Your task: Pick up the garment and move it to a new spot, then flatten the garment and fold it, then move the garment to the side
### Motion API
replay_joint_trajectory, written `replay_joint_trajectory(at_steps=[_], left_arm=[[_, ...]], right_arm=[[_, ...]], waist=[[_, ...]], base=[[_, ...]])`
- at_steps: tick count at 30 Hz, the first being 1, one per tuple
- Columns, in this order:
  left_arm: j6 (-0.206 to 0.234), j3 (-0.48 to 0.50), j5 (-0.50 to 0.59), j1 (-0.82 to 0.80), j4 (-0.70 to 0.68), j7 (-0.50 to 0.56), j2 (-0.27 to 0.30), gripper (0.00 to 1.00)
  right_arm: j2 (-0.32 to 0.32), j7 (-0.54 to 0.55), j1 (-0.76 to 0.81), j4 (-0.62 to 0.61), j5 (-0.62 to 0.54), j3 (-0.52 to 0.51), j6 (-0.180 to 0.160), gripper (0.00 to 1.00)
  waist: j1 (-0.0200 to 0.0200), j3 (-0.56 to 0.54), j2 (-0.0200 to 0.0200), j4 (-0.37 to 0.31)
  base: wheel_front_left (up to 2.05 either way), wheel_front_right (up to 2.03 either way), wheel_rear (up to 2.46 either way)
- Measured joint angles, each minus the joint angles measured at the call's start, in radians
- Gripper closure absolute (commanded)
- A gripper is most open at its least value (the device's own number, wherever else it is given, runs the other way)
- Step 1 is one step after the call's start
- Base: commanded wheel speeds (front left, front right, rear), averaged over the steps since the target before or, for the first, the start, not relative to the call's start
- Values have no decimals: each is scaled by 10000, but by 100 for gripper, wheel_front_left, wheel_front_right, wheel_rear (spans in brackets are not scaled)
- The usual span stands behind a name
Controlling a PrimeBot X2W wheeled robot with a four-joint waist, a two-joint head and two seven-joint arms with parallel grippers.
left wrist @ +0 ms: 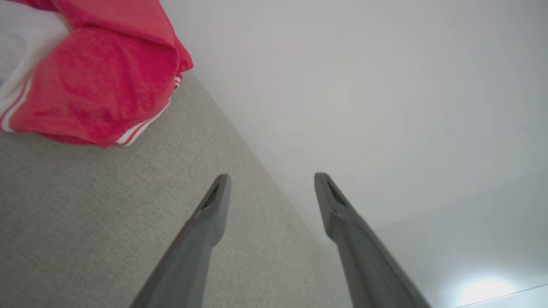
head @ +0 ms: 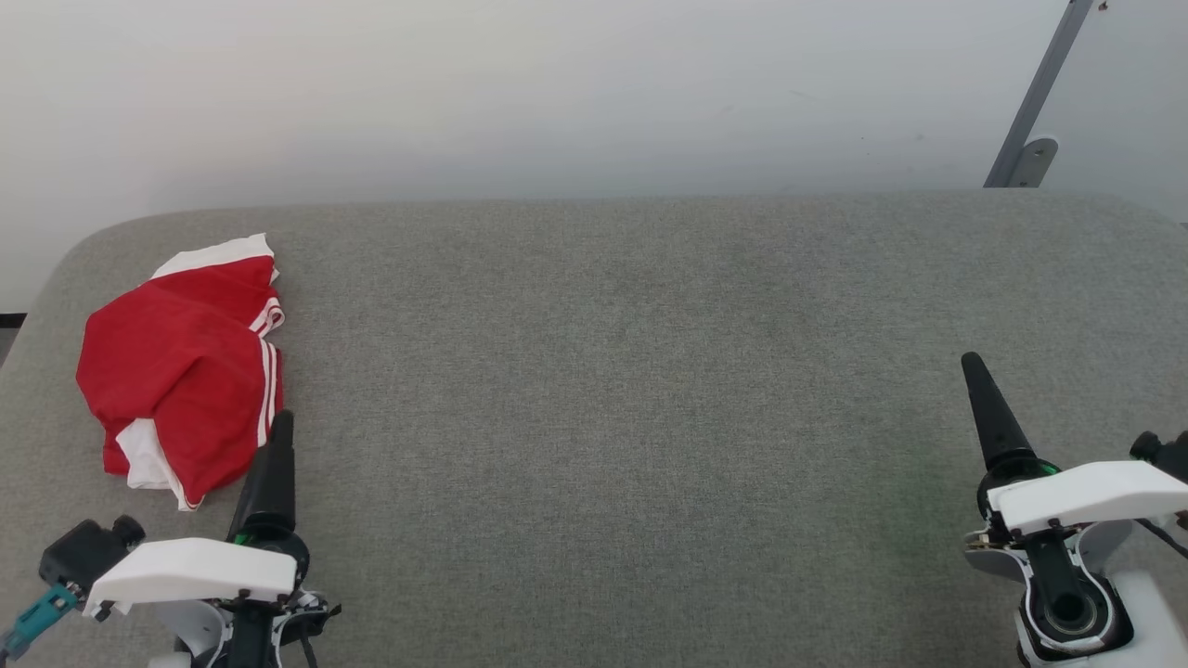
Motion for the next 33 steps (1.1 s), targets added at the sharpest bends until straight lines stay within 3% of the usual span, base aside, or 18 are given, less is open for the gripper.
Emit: replay_joint_trajectory(at_steps=[12,24,33], left_arm=[[117,-384,2558,-81,67,-439,309,0],[349,-759,4406,-253,382,-802,652,0],[393,-1016,5327,-312,500,-1053,836,0]], right_arm=[[-165,-401,-375,435,-3254,23,2,0],[-278,-796,-647,917,-5712,-38,2,0],[-384,-1034,-851,1139,-6915,-29,2,0]], waist=[[0,-8,0,-22],[0,-13,0,-43],[0,-17,0,-97]], base=[[0,0,0],[0,0,0],[0,0,0]])
